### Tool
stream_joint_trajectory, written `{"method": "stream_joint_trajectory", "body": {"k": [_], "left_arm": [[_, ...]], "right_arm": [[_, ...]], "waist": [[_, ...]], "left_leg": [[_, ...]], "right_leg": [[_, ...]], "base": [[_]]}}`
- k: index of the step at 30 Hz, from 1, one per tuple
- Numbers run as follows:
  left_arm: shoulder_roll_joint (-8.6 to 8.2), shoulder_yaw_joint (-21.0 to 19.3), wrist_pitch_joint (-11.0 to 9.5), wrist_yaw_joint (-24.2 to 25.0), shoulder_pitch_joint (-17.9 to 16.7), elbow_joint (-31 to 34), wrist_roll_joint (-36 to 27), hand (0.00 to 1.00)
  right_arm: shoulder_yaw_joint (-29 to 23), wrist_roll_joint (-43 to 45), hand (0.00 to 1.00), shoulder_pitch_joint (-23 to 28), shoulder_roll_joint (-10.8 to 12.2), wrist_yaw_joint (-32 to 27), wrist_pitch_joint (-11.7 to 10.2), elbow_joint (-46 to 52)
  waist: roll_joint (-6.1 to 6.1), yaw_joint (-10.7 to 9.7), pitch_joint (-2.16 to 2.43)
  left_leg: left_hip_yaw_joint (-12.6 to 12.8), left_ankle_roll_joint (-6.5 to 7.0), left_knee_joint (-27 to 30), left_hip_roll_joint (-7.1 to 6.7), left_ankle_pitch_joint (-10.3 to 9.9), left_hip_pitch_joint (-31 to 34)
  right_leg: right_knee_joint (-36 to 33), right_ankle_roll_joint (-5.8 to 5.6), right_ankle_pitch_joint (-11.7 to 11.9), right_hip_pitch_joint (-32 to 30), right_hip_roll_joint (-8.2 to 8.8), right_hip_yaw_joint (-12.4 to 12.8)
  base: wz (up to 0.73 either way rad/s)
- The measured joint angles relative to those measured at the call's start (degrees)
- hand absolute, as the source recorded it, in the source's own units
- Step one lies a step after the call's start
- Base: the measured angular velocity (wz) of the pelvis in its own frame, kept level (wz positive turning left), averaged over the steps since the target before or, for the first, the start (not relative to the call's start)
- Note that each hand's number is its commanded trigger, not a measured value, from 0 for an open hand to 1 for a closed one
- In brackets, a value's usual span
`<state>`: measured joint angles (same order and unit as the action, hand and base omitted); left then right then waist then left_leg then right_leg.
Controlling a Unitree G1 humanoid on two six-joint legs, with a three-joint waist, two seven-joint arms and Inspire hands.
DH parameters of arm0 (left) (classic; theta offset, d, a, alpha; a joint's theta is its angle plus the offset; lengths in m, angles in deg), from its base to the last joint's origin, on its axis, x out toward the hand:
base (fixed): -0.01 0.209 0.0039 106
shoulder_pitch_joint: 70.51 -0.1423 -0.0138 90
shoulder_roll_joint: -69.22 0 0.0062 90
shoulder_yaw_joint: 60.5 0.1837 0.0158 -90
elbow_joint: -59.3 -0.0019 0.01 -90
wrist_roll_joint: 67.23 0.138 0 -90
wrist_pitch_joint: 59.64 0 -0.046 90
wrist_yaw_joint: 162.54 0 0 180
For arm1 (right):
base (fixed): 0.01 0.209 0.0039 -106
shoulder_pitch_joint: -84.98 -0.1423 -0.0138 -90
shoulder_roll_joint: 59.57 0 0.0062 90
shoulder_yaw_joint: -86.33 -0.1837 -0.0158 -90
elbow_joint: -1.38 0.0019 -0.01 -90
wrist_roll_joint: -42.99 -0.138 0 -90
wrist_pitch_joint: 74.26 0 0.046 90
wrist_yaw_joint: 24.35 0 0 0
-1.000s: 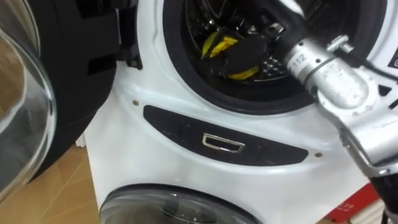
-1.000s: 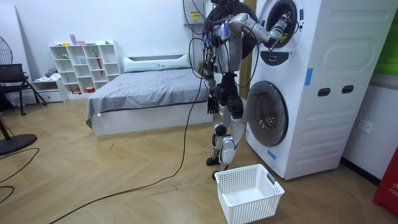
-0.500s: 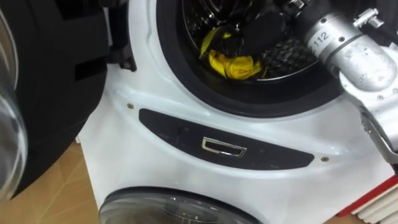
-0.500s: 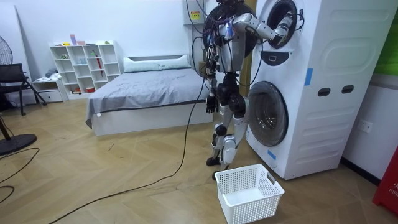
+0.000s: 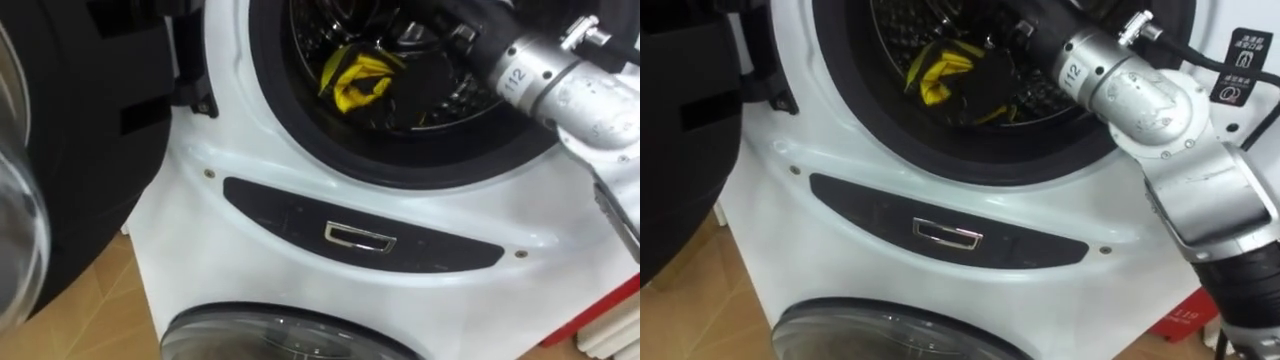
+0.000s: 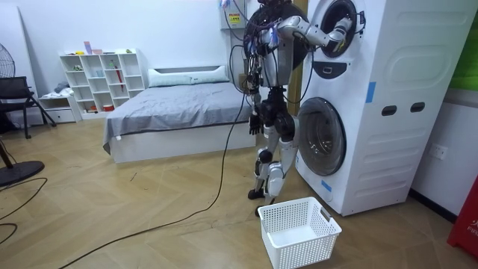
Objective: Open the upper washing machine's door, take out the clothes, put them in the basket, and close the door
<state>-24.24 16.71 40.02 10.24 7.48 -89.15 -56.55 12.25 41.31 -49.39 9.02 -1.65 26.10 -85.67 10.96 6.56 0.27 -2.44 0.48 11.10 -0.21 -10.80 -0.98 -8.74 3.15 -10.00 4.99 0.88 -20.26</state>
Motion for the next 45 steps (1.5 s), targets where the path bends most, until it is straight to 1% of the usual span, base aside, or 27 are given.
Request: {"method": "stream_joint_trajectory", "body": {"k": [1,3,4,6,7,11,13,16,27,29,31,35,36,37,38,41,42,43,45], "left_arm": [[0.13,0.11,-0.02,0.34,-0.03,-0.15,-0.07,0.00],[0.18,0.71,-0.01,0.56,0.06,-0.30,-0.25,0.00],[0.18,0.89,-0.01,0.73,0.34,-0.30,-0.24,0.00],[0.29,1.27,0.00,1.03,0.60,-0.33,-0.23,0.00],[0.57,1.93,-0.02,1.31,0.98,-0.80,-0.18,0.00],[1.00,2.32,0.10,1.43,1.63,-1.30,0.10,0.00],[1.34,2.48,0.33,1.43,2.05,-1.29,0.09,0.00],[1.48,2.53,0.61,1.43,2.46,-1.28,0.15,0.00],[1.76,3.15,0.64,1.68,1.77,-1.32,0.02,0.00],[1.82,3.74,0.64,1.68,1.57,-1.30,0.00,0.00],[1.82,4.12,0.66,1.80,1.11,-1.27,0.07,0.00],[1.85,4.08,0.76,2.11,0.86,-1.26,0.10,0.00],[1.90,4.08,0.75,2.39,0.58,-1.26,0.11,0.00],[1.90,4.09,0.73,2.44,0.54,-1.25,0.13,0.00],[1.90,4.05,0.73,2.45,0.51,-1.27,0.12,0.00],[1.90,4.01,0.72,2.50,0.32,-1.33,0.10,0.00],[1.91,3.88,0.70,2.57,0.20,-1.37,0.10,0.00],[2.01,3.89,0.67,2.76,0.17,-1.77,0.11,0.00],[2.05,3.91,0.66,2.93,0.16,-2.57,0.10,0.00]], "right_arm": [[0.12,0.10,0.00,0.49,-0.44,1.77,0.41,0.00],[0.36,0.27,0.00,1.05,-1.12,4.16,0.98,0.00],[0.40,0.35,0.00,1.33,-1.49,5.50,1.09,-0.04],[0.44,0.73,0.00,1.33,-1.51,7.22,1.22,-0.27],[0.44,0.78,0.00,1.53,-1.69,7.89,1.24,-0.70],[0.44,1.32,0.00,1.83,-2.29,9.31,1.20,-2.41],[0.43,1.42,0.00,2.40,-3.16,9.71,1.44,-3.13],[0.36,1.51,0.00,2.48,-3.42,10.48,1.50,-3.07],[0.11,4.31,0.00,2.47,-3.80,12.57,2.25,-0.13],[-0.02,4.56,0.00,2.47,-3.80,12.73,2.27,0.16],[-0.10,6.85,0.00,2.46,-3.80,13.67,2.31,2.10],[-0.13,9.82,0.00,2.20,-3.80,14.82,2.30,3.31],[-0.12,10.88,0.15,1.98,-3.80,15.12,2.30,3.44],[-0.13,11.34,0.56,1.54,-3.80,15.55,2.34,3.39],[-0.13,11.65,1.00,1.39,-3.80,15.75,2.35,3.43],[-0.13,14.76,1.00,1.31,-3.81,16.31,3.03,4.34],[-0.13,15.84,1.00,1.13,-3.84,16.37,3.14,4.45],[-0.13,16.48,1.00,0.87,-4.03,16.52,3.50,4.57],[-0.13,17.98,1.00,0.47,-4.62,16.75,3.52,4.76]], "waist": [[0.17,0.32,0.11],[0.46,0.68,0.19],[0.67,1.25,0.14],[0.99,1.57,0.01],[1.13,1.67,-0.07],[1.62,1.93,-0.37],[1.99,2.50,-0.55],[2.00,2.74,-0.56],[1.99,2.51,-0.56],[2.03,1.88,-0.53],[1.99,1.22,-0.51],[2.05,0.97,-0.47],[2.11,0.96,-0.42],[2.22,0.92,-0.34],[2.31,0.91,-0.27],[2.69,0.83,0.02],[2.91,0.73,0.18],[3.11,0.67,0.33],[3.36,0.55,0.45]], "left_leg": [[0.13,0.01,-0.45,0.06,0.01,-0.47],[0.56,0.01,-0.57,0.17,0.00,-0.80],[0.59,0.01,-0.79,0.22,0.00,-0.89],[0.65,0.01,-1.10,0.22,0.00,-1.13],[0.65,0.00,-1.37,0.23,0.00,-1.23],[0.68,0.00,-1.44,0.25,-0.02,-1.60],[0.68,0.00,-1.45,0.27,-0.02,-1.66],[0.69,0.00,-1.46,0.26,-0.02,-1.67],[0.84,0.00,-1.30,0.31,-0.03,-1.52],[0.74,0.00,-1.30,0.28,-0.03,-1.45],[0.68,0.00,-1.36,0.24,-0.03,-1.27],[0.67,0.01,-1.40,0.23,-0.02,-1.33],[0.65,0.01,-1.39,0.19,-0.02,-1.27],[0.65,0.02,-1.37,-0.02,-0.01,-1.13],[0.64,0.02,-1.36,-0.04,0.00,-1.08],[0.64,0.02,-1.37,-0.07,0.00,-1.11],[0.64,0.02,-1.38,-0.07,0.00,-1.14],[0.65,0.02,-1.38,-0.08,0.00,-1.18],[0.63,0.03,-1.38,-0.10,0.00,-1.34]], "right_leg": [[-0.02,0.00,0.00,0.07,-0.06,0.42],[-0.02,0.00,0.00,0.18,-0.19,1.20],[-0.01,0.00,0.00,0.20,-0.30,1.99],[-0.01,0.00,0.00,0.25,-0.38,2.39],[-0.01,0.00,0.00,0.36,-0.39,2.40],[0.02,0.00,0.00,0.72,-0.45,2.46],[0.03,0.00,0.00,0.76,-0.47,2.49],[0.03,-0.04,0.03,0.74,-0.47,2.50],[0.03,-0.04,0.03,0.45,-0.51,2.49],[0.03,-0.04,0.03,0.46,-0.51,2.43],[0.04,-0.04,0.03,0.39,-0.52,2.45],[0.04,-0.04,0.03,0.35,-0.57,2.62],[0.01,-0.04,0.03,0.27,-0.57,2.62],[-0.02,-0.04,0.03,0.04,-0.57,2.66],[-0.02,-0.04,0.03,-0.07,-0.57,2.72],[0.00,-0.04,0.03,-0.20,-0.54,2.80],[0.01,-0.04,0.03,-0.19,-0.54,2.80],[0.02,-0.04,0.03,-0.14,-0.53,2.80],[0.03,-0.04,0.03,0.01,-0.50,2.81]], "base": [[-0.08],[-0.16],[-0.16],[-0.10],[-0.03],[0.00],[0.00],[0.00],[0.00],[0.05],[0.02],[0.00],[0.00],[0.00],[0.00],[0.00],[0.00],[0.00],[0.00]]}}
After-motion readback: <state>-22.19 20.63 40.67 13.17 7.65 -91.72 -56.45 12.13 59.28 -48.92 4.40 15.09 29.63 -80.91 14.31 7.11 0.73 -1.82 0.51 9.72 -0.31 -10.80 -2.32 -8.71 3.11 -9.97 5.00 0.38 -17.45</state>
